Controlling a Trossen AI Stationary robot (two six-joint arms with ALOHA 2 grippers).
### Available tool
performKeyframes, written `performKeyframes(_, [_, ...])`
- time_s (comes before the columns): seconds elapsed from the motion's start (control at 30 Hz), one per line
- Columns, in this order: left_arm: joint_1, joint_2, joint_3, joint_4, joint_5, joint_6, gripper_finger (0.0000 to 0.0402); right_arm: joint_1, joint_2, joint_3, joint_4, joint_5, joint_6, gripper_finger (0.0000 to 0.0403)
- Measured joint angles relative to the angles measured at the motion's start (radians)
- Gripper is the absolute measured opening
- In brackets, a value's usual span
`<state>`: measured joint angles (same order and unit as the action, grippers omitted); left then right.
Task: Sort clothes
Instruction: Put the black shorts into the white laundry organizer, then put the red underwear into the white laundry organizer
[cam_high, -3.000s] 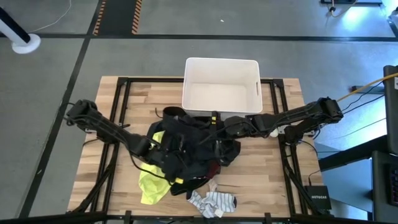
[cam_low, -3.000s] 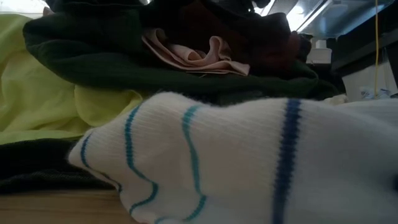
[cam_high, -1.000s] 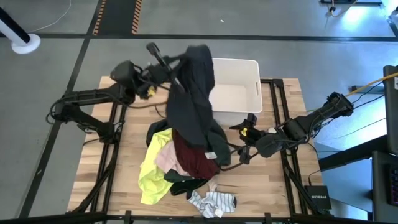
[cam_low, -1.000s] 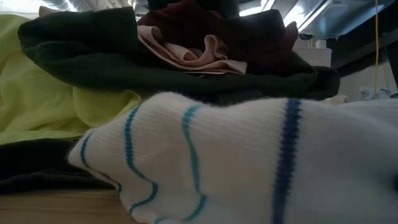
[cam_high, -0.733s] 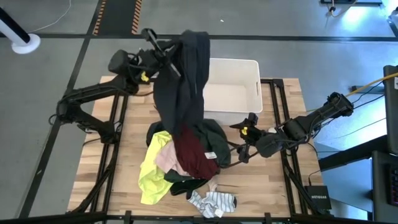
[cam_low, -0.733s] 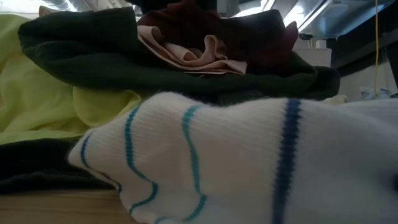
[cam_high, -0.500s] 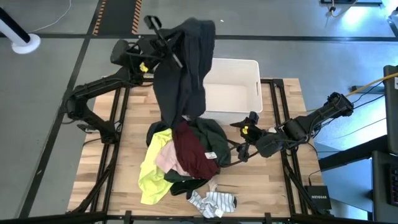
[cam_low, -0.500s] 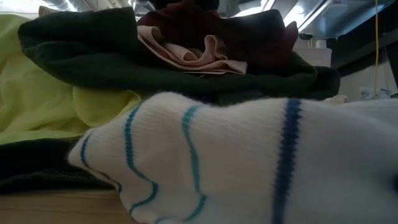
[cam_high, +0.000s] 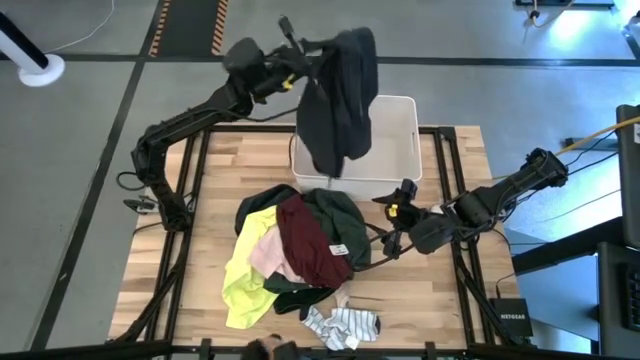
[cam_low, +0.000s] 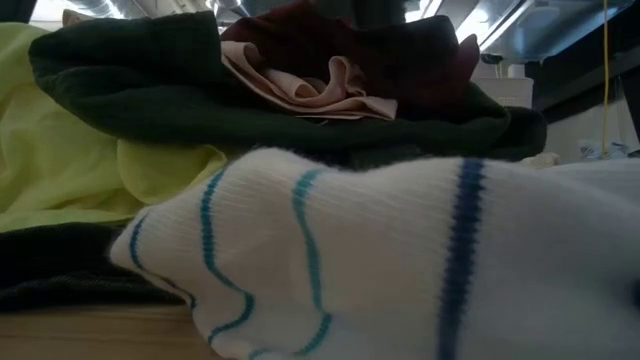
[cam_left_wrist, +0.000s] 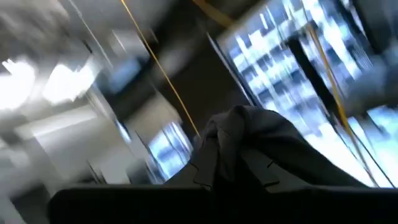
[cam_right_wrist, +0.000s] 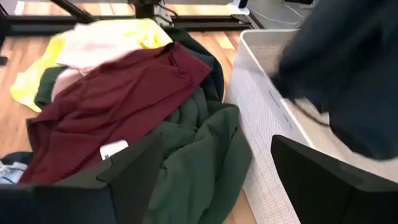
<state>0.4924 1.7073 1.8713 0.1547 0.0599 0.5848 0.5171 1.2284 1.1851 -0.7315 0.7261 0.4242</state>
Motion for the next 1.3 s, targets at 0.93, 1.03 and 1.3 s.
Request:
performKeyframes(0.93, [-0.195,-0.303,-0.022,-1.212,-0.115,-0.327,0.0216,-0.001,0.008,-0.114,0.099,-0.007,-0.067,0.0317])
performKeyframes(1.03, [-0.275,-0.357,-0.093,-1.217,-0.109,-0.404,0.0209,0.000,0.029,-0.114,0.147,-0.079,-0.104,0.0317])
performKeyframes(1.3, [-0.530,-0.525,-0.391,-1.158,-0.225,-0.654,0.0192,0.001,0.125,-0.114,0.276,-0.114,-0.226,0.0317])
